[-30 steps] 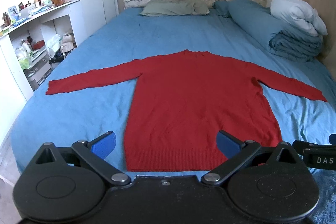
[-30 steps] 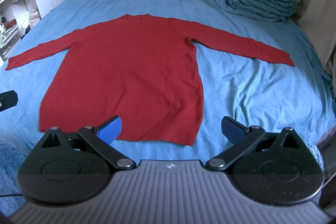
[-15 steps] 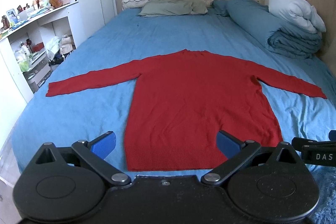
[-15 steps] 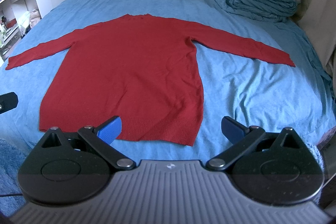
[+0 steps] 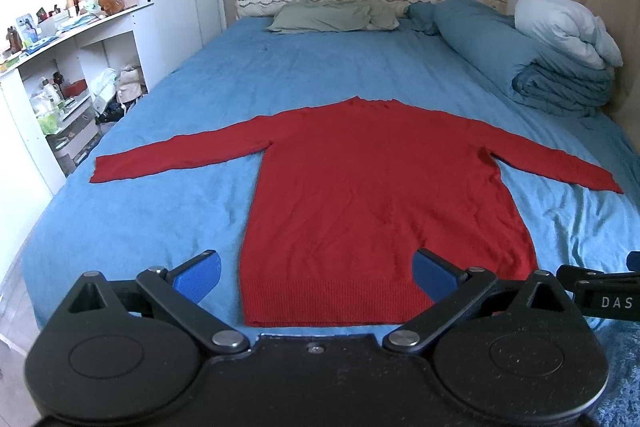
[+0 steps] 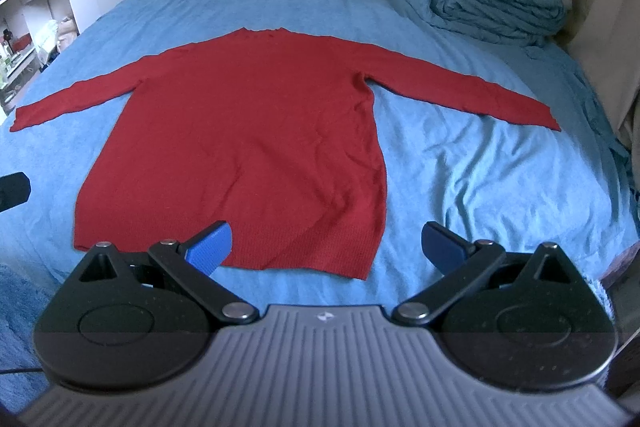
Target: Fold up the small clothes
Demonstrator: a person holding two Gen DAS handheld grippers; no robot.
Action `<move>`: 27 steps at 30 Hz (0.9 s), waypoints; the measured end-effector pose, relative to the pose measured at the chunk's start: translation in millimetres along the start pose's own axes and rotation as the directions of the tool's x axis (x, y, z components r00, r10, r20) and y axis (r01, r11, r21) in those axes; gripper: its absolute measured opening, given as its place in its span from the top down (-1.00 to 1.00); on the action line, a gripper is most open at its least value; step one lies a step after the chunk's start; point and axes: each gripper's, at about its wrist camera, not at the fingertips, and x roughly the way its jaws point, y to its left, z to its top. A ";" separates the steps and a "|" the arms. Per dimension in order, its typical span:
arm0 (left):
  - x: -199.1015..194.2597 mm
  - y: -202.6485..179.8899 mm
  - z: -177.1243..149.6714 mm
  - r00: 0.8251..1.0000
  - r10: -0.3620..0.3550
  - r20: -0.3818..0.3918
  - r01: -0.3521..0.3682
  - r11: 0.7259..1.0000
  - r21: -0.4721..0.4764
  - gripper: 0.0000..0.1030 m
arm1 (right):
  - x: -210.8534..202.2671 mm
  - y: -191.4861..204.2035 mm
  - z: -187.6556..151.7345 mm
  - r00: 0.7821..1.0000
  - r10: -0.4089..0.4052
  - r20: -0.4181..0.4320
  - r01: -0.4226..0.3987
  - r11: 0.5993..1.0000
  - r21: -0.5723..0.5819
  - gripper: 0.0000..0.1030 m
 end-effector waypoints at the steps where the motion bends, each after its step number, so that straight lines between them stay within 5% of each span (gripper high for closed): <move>1: -0.7 0.2 0.1 1.000 0.002 0.001 -0.002 1.000 0.001 -1.00 | -1.1 0.6 -0.4 1.000 0.001 0.001 -0.001 1.000 0.000 -1.00; 8: -4.6 -5.8 12.7 1.000 -0.014 0.017 0.013 1.000 0.008 -1.00 | -8.9 -3.6 4.9 1.000 0.012 0.018 -0.012 1.000 0.017 -1.00; 17: 22.0 -48.2 96.0 0.980 -0.158 0.119 0.156 0.987 0.026 -1.00 | -9.5 -59.0 59.4 0.988 -0.076 0.134 0.066 0.995 0.081 -1.00; 27: 154.5 -127.1 169.4 0.966 -0.252 0.062 0.249 0.967 0.045 -1.00 | 96.3 -193.9 114.2 0.958 -0.235 0.167 0.191 0.951 0.245 -1.00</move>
